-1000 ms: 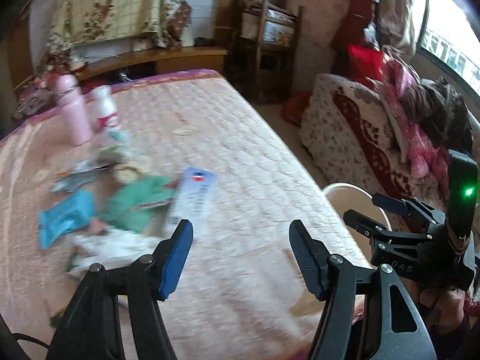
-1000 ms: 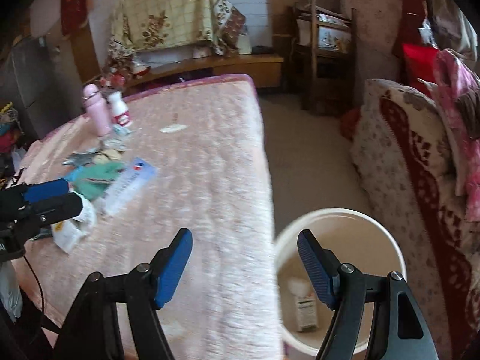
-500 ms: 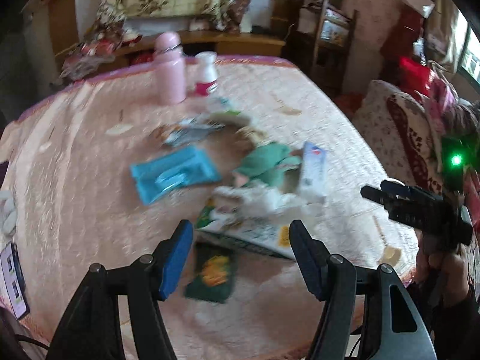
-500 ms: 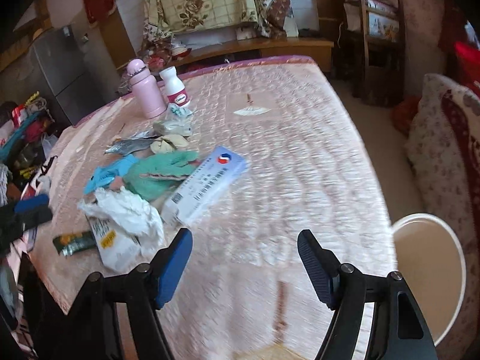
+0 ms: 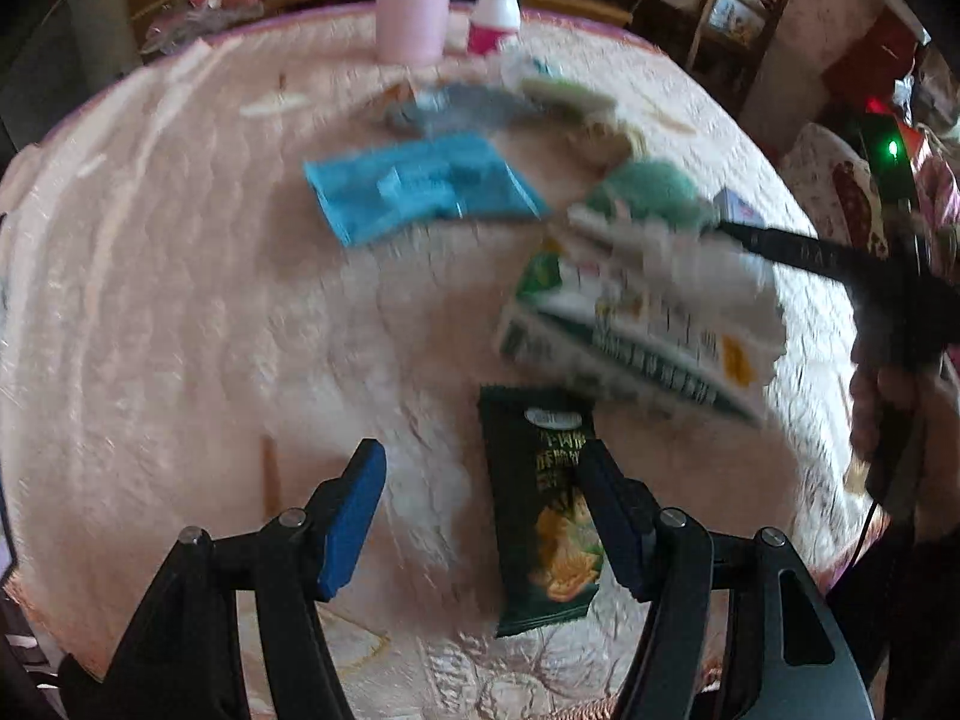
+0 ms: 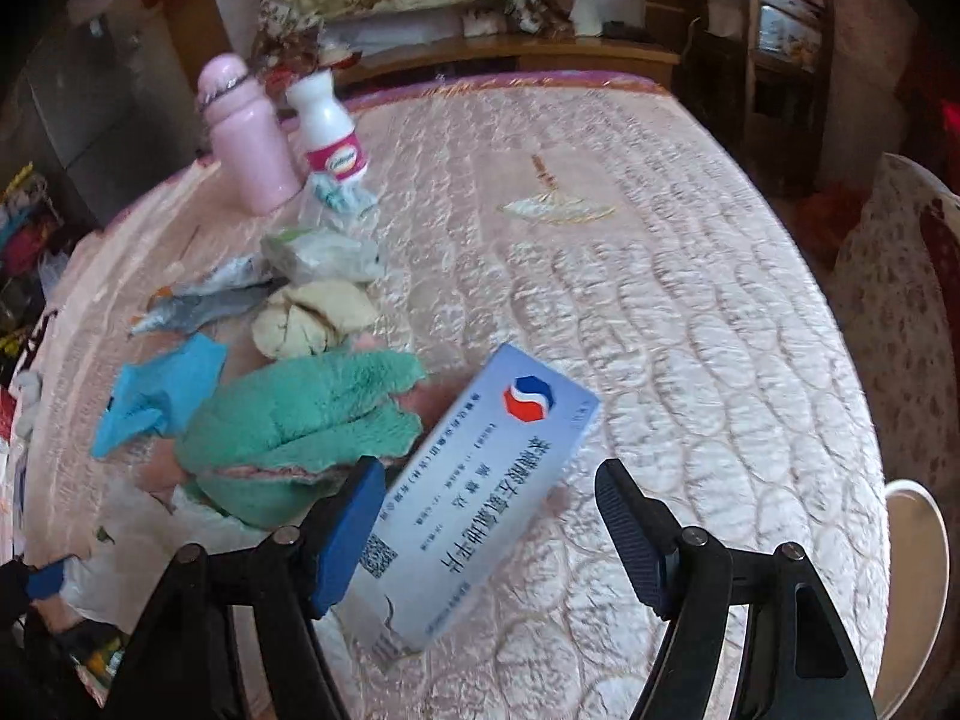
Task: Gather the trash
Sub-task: 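Grasp the green snack bag with the left gripper while the right gripper grasps a white medicine box, then carry the snack bag and medicine box over the white bucket with both grippers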
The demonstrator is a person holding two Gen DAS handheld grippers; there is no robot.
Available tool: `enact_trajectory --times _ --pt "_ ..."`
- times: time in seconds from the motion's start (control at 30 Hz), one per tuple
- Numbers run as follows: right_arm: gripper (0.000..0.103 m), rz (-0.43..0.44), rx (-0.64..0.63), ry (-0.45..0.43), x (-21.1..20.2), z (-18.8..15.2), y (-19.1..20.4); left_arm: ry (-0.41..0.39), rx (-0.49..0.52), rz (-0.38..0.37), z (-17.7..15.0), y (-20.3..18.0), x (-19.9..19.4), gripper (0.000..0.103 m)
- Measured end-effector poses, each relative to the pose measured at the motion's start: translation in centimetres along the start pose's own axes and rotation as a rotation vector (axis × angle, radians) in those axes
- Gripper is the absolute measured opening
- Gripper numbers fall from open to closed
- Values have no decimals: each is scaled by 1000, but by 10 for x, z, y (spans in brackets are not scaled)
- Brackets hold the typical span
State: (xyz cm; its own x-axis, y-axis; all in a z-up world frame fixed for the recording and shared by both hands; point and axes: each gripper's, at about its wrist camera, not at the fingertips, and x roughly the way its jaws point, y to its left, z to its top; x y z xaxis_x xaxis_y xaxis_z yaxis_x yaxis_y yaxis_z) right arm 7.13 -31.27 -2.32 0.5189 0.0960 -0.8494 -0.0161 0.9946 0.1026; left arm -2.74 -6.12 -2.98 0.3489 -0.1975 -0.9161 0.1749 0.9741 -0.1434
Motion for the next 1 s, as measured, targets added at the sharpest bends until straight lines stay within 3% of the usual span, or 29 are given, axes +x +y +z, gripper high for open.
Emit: enact_trajectory --times 0.23,0.5,0.6,0.63,0.73,0.77,0.8,1.0 --pt "76 -33 -80 37 -11 -18 -23 1 30 -17 -7 -11 5 67" --pt "76 25 -24 38 -26 -37 -39 -9 28 -14 -8 -11 5 67" --pt "76 -12 -26 28 -20 -35 -32 -14 21 -8 -13 -11 4 67" --pt "76 -20 -25 27 -18 -33 -31 -17 19 -4 -15 -11 3 64" --pt "73 -19 0 11 -13 -32 -32 -27 23 32 -16 -8 0 30" --pt "55 -25 0 2 -13 -32 -32 -21 13 27 -17 -5 -2 25" --pt "51 -32 -3 -5 -14 -32 -33 -16 0 13 -16 -2 -3 22" --pt "51 28 39 -46 -41 -38 -51 -58 9 -13 -19 -7 -34 21"
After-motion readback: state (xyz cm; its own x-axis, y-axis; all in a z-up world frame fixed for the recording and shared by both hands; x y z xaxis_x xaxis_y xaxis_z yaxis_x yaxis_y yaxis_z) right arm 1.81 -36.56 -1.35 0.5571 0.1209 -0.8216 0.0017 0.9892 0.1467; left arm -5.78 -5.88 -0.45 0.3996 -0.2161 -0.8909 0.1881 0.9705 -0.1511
